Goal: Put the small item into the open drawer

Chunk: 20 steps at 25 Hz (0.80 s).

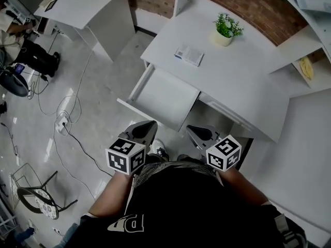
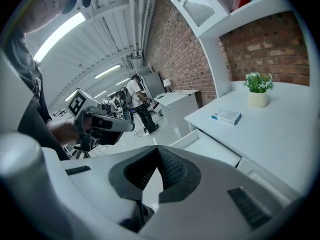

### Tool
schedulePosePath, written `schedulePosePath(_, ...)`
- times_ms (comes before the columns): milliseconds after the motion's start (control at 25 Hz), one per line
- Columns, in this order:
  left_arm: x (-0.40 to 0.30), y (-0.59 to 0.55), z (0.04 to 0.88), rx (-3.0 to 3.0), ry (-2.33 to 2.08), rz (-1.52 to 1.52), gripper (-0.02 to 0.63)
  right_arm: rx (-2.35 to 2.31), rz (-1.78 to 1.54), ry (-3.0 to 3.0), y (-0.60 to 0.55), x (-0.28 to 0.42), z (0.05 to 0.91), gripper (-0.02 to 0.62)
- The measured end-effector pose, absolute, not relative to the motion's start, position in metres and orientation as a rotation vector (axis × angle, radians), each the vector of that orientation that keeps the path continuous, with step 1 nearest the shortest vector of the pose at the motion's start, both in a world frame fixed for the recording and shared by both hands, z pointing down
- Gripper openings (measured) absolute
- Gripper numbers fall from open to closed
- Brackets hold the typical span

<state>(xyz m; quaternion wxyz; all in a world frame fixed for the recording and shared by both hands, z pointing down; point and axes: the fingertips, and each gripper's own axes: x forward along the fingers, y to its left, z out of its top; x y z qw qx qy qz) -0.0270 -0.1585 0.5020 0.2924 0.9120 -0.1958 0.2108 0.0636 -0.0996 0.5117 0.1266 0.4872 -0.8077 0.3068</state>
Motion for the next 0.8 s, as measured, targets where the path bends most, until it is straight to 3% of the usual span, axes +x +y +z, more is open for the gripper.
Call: schedulePosePath(800,-0.031,-0.218,0.508,2.459,-0.508,0.569,0.017,1.465,0.797,-2.314,-0.173,0.079,0.495,0.005)
